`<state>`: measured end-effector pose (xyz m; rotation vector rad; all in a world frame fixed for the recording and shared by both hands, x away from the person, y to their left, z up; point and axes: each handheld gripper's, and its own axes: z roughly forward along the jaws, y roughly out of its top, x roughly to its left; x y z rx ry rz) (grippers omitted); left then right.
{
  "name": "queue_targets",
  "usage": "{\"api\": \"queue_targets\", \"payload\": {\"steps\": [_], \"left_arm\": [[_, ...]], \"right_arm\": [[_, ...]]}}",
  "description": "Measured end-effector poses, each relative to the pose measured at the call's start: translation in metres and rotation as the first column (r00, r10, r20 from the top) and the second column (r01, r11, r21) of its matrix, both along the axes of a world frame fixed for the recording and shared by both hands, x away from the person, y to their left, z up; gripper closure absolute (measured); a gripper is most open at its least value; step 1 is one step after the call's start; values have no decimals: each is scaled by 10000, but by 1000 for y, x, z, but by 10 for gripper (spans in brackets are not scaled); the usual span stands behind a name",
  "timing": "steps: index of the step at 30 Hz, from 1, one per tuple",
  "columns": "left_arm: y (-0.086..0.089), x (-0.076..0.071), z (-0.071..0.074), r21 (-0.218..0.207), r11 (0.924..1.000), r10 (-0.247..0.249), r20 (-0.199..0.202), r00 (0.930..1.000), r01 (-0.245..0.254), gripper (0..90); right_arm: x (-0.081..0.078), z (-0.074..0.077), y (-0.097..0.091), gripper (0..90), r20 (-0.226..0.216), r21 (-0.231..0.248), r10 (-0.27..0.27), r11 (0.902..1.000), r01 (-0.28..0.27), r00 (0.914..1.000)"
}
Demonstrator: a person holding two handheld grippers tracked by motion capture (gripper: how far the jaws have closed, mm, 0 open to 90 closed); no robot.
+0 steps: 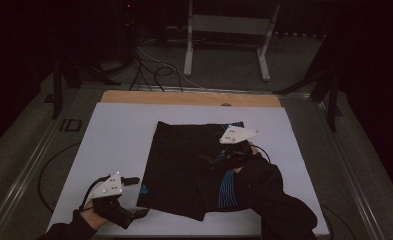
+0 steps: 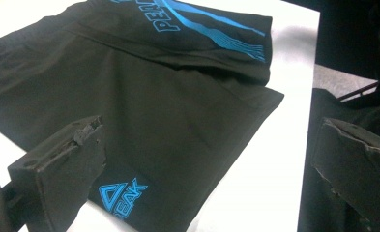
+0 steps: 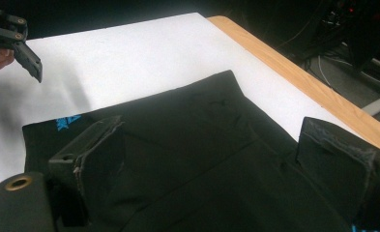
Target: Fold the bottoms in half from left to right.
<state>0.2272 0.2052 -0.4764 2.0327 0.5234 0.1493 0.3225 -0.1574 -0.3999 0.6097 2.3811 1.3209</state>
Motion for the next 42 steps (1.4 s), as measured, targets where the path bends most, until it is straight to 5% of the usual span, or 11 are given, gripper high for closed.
{"api": "queue_targets", "payload": {"steps": [16, 23, 28, 36, 38, 42], "left_arm": [[-1, 2, -6, 480, 9985, 277, -323, 9991, -261, 0], [-1, 6, -11, 898, 9935, 767, -655, 9949, -706, 0], [0, 10, -16, 1425, 9831, 1252, -642, 9901, -1150, 0], [-2, 13, -20, 1812, 9781, 1249, -1161, 9854, -1026, 0], [-4, 15, -23, 2319, 9654, 1546, -1422, 9777, -1190, 0], [-6, 15, -28, 2736, 9585, 1287, -1630, 9782, -805, 48]], "right_arm": [[22, -11, 27, 103, -145, -382, 227, 9990, -232, 9996], [29, -17, 39, 103, -301, -453, 376, 9982, -390, 9988], [32, -21, 49, 103, -392, -593, 521, 9968, -544, 9979], [36, -24, 59, 103, -466, -725, 667, 9949, -699, 9967], [38, -26, 63, 103, -506, -721, 722, 9945, -757, 9961], [40, -30, 70, 103, -579, -873, 842, 9922, -891, 9948]]}}
